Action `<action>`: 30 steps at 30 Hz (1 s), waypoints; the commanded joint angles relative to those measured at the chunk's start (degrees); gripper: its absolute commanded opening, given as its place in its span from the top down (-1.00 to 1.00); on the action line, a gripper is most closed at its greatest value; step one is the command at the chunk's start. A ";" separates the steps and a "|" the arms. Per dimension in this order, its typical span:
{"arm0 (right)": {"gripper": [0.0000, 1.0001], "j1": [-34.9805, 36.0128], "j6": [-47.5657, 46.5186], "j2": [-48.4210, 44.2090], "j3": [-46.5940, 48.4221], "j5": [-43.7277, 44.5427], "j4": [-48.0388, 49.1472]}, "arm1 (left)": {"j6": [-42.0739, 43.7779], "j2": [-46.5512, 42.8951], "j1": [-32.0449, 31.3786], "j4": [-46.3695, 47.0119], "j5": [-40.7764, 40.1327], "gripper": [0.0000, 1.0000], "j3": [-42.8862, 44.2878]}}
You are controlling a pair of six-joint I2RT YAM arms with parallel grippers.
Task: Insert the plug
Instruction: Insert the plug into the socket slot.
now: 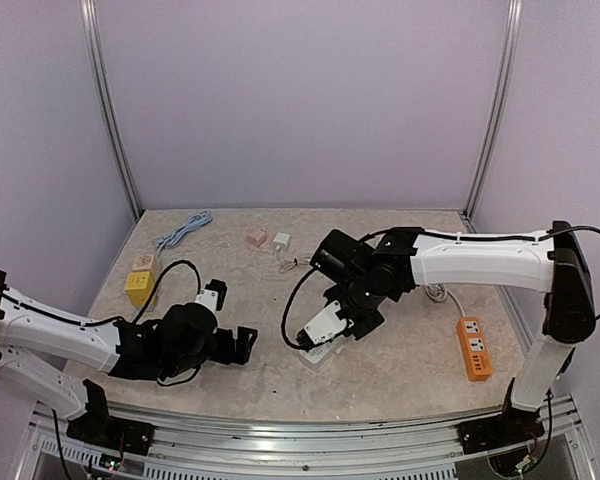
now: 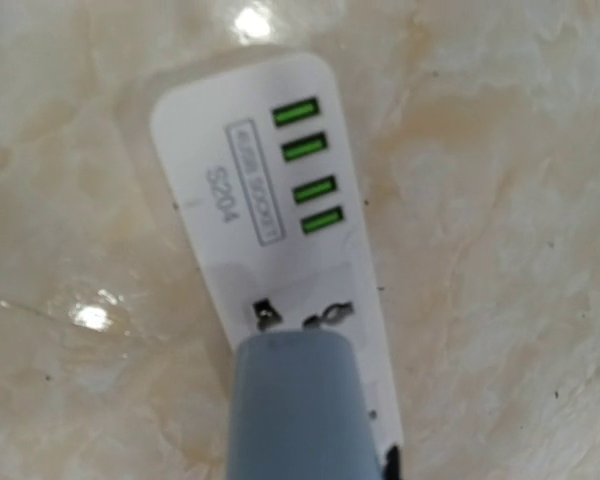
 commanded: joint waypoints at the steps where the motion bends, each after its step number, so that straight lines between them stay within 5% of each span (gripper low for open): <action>1: 1.00 0.69 -1.28 0.30 -0.83 0.70 0.18 | -2.30 -2.17 1.09 0.97 -0.36 -0.98 -1.65; 30: 1.00 0.57 -4.16 2.86 -3.81 -0.57 2.56 | -2.12 -3.31 3.90 2.21 2.90 -0.98 -1.80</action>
